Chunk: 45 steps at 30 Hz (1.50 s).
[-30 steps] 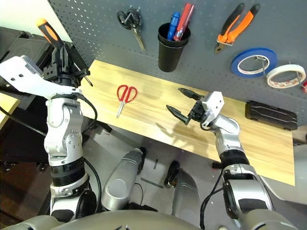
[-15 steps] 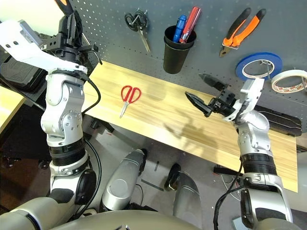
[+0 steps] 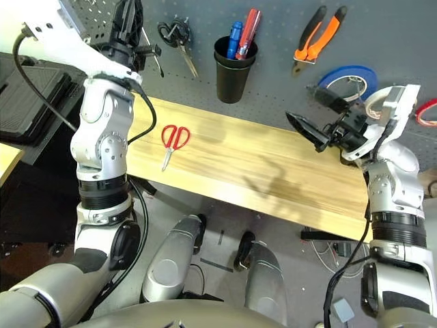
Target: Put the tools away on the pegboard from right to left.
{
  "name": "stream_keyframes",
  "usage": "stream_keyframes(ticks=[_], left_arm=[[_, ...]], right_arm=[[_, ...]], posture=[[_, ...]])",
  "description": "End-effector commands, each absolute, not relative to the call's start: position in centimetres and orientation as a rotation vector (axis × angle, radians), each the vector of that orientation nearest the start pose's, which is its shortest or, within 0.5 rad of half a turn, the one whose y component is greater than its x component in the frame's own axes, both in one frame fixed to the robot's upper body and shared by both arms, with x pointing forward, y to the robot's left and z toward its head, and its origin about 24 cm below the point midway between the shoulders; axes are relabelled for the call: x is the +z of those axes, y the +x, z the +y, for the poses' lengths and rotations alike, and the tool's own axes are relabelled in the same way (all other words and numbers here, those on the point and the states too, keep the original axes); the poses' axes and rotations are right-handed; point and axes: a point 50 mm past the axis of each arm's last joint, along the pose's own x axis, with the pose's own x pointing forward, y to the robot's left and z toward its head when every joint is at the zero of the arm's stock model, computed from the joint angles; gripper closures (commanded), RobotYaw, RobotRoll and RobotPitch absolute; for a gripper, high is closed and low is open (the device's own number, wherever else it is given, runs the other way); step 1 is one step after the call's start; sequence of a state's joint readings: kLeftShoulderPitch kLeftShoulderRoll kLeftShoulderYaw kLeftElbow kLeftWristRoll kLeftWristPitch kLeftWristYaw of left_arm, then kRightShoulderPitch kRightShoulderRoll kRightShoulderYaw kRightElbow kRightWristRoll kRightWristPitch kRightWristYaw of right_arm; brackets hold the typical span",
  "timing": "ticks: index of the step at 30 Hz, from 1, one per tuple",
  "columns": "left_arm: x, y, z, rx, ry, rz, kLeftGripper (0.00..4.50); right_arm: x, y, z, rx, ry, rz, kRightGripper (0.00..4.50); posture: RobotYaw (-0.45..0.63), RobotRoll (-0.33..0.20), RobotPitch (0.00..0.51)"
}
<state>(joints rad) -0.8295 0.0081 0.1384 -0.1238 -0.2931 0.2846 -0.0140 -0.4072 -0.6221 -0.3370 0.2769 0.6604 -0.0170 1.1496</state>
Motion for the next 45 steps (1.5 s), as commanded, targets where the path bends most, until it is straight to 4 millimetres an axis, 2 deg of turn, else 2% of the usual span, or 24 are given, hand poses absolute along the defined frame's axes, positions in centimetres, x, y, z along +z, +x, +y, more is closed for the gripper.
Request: stream_keyframes(ticks=[1,6,14,19,25,36,42,45], left_arm=[[29.5,32.4,9.8,-0.318,-0.290,-0.653,3.91],[30.2,32.5,9.5,-0.332,-0.293,-0.670,3.91],[32.9,32.0,8.6,-0.363,-0.322,-0.740,3.91],[33.1,32.6,7.7,-0.381,-0.343,-0.735,3.91],[32.1,33.7,6.4,-0.399,-0.350,-0.706,3.91],[30.7,35.6,5.4,-0.395,-0.186,-0.713,3.91],[28.2,36.3,4.9,-0.402,-0.110,-0.663,3.91],[27.3,36.4,5.0,-0.400,-0.076,-0.645,2.84]], right_arm=[[18.4,28.3,-28.7,0.824,-0.065,-0.424,0.00],[18.4,28.3,-28.5,0.813,-0.066,-0.433,0.00],[18.0,28.2,-27.9,0.791,-0.062,-0.442,0.00],[18.0,28.3,-27.3,0.792,-0.055,-0.455,0.00],[18.1,28.3,-26.6,0.787,-0.049,-0.475,0.00],[18.2,28.1,-26.5,0.764,-0.056,-0.489,0.00],[18.2,28.3,-26.3,0.755,-0.059,-0.497,0.00],[18.1,28.4,-26.2,0.753,-0.059,-0.496,0.00]], posture=[[0.19,0.000,0.178],[0.19,0.000,0.175],[0.18,0.000,0.169],[0.17,0.000,0.165],[0.15,0.000,0.162],[0.13,0.000,0.165],[0.13,0.000,0.169],[0.13,0.000,0.170]])
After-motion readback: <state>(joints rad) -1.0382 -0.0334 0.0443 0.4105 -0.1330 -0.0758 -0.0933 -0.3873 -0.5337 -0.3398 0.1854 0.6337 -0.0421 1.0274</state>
